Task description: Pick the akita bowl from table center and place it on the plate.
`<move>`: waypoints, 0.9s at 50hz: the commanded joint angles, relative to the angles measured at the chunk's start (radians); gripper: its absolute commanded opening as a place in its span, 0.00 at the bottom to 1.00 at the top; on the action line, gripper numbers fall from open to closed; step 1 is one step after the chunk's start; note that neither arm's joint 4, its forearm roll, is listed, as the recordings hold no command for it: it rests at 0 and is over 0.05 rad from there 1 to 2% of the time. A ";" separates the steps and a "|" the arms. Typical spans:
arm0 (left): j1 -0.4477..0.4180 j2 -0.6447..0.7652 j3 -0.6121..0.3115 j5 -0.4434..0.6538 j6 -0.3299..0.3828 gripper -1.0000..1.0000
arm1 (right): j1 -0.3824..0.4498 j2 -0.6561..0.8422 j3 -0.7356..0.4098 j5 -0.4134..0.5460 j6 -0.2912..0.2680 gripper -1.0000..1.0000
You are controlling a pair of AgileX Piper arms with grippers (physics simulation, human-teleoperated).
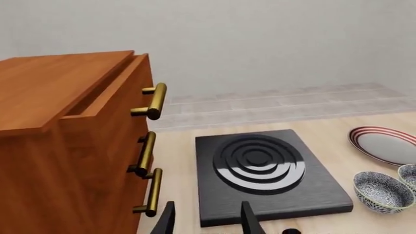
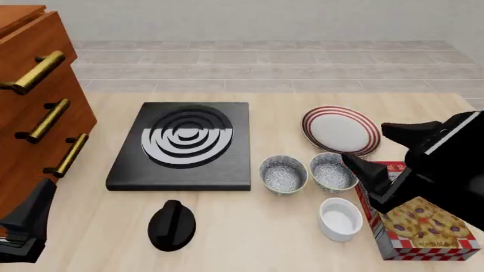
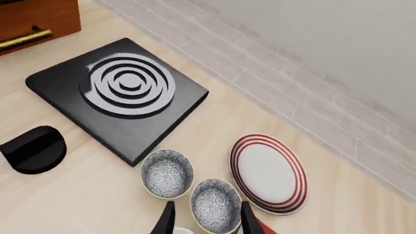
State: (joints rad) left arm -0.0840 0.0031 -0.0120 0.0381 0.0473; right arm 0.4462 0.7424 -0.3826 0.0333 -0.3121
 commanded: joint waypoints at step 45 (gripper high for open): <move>-0.023 -0.002 0.002 0.009 -0.003 1.00 | 0.197 0.594 -0.148 -0.124 -0.244 1.00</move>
State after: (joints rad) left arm -0.1048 0.0010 -0.0130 0.0489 0.0454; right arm 0.6350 1.2714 -0.5208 -0.0780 -0.5062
